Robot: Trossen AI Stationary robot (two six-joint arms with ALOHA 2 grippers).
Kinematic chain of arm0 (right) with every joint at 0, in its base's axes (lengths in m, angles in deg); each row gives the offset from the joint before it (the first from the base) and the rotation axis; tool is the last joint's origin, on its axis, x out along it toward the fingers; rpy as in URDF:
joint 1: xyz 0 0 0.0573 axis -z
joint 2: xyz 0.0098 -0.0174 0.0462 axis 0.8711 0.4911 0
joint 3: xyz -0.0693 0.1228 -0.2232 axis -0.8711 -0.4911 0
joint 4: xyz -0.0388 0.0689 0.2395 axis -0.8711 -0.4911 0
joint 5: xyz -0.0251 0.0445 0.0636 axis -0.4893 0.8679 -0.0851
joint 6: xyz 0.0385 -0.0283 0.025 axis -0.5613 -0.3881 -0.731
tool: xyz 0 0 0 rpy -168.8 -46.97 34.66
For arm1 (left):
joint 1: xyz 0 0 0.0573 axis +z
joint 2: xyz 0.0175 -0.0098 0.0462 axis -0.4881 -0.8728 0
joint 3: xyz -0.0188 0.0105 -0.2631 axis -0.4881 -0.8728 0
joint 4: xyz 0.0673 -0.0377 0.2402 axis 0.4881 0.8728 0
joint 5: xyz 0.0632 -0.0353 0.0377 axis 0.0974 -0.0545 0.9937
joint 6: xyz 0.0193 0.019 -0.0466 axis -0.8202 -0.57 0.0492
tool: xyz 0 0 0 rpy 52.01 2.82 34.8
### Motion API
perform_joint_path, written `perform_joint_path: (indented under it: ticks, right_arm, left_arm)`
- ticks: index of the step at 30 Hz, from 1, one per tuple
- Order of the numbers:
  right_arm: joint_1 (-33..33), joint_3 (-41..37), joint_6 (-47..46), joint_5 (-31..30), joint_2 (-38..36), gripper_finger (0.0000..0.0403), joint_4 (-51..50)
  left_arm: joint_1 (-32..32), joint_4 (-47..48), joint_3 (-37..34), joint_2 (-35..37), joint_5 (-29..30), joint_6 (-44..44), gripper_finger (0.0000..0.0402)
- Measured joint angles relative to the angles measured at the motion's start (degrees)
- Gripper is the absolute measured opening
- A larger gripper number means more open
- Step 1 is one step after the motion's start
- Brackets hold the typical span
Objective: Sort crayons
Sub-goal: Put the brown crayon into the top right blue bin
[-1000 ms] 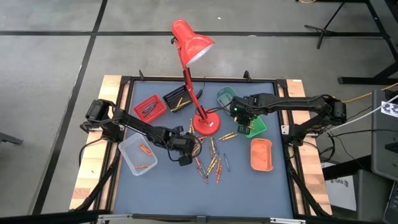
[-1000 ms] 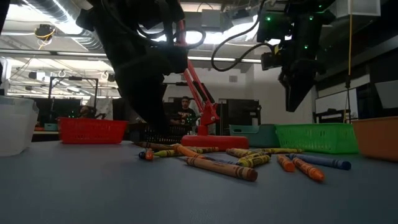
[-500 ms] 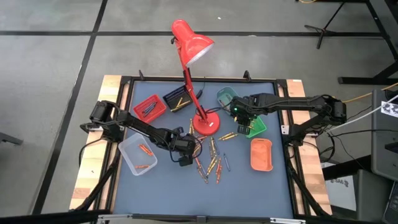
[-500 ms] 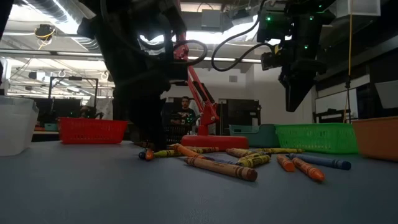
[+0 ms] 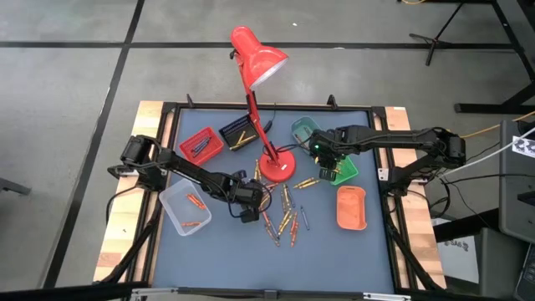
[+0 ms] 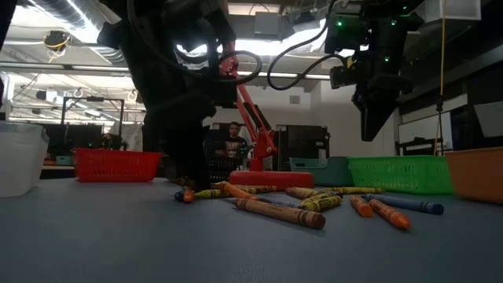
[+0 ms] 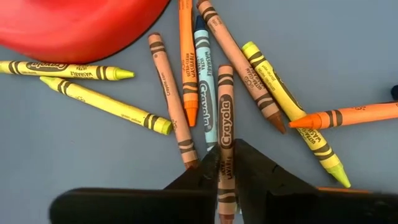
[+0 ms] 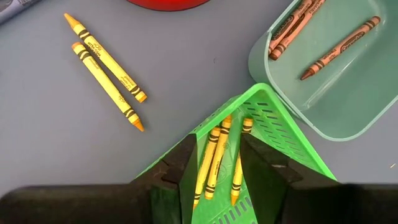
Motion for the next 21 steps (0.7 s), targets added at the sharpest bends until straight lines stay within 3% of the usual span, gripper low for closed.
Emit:
perform_joint_path:
  ticks: [14,21]
  right_arm:
    - [0.0,0.0,0.0,0.0,-0.6,0.012,-0.4]
    - [0.0,0.0,0.0,0.5,-7.4,0.012,1.1]
  left_arm:
    - [0.0,-0.1,0.0,0.4,0.0,0.0,0.0005]
    - [0.0,-4.0,0.0,2.0,0.0,0.0,0.0005]
